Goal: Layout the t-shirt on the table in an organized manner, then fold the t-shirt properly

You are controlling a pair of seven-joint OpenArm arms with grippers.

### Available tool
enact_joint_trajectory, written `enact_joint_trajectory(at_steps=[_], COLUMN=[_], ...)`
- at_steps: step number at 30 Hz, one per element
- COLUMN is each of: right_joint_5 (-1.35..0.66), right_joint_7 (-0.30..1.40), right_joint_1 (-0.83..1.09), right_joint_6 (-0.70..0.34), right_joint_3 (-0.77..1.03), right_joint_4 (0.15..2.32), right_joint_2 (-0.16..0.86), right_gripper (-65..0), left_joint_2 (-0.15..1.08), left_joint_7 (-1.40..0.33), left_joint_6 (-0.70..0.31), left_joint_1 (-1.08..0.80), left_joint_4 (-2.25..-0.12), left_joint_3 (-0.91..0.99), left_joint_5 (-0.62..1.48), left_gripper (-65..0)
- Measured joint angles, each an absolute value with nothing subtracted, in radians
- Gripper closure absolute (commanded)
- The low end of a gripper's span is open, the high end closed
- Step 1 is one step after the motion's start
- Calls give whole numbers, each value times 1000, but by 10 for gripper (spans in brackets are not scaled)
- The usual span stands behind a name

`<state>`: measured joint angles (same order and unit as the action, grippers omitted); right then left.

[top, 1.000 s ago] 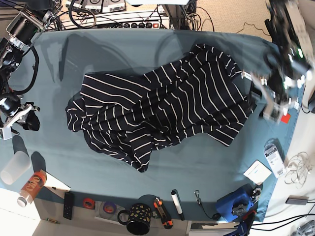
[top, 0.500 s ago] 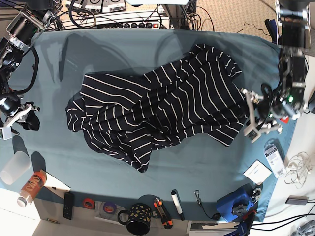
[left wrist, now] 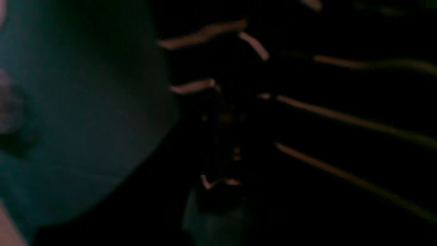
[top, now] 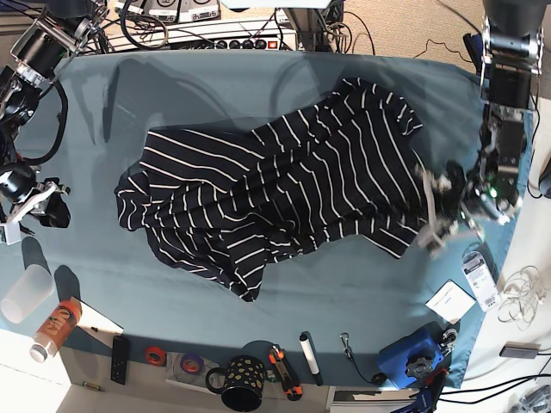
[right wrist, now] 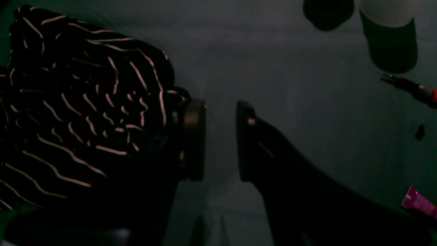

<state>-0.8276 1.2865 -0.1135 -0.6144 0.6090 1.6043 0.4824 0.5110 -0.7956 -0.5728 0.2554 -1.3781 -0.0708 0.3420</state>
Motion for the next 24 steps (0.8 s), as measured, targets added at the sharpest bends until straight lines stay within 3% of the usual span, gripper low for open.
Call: enact_joint_trajectory(at_steps=[12,24], right_joint_5=[-827,-792], right_joint_7=[1286,1283], right_joint_1=[-113,-114], right_joint_6=[-614,-615], right_joint_3=[609,609], right_joint_4=[1604,1604], right_joint_2=[480,331], right_gripper=[-160,-160], left_joint_2=[462,274], left_joint_7=[-595,-357], left_joint_6=[-521,-520], left_joint_1=[533,928], left_joint_4=[-1327,-726], left_joint_3=[-69,-69], left_joint_5=[334,162], left_gripper=[0,0])
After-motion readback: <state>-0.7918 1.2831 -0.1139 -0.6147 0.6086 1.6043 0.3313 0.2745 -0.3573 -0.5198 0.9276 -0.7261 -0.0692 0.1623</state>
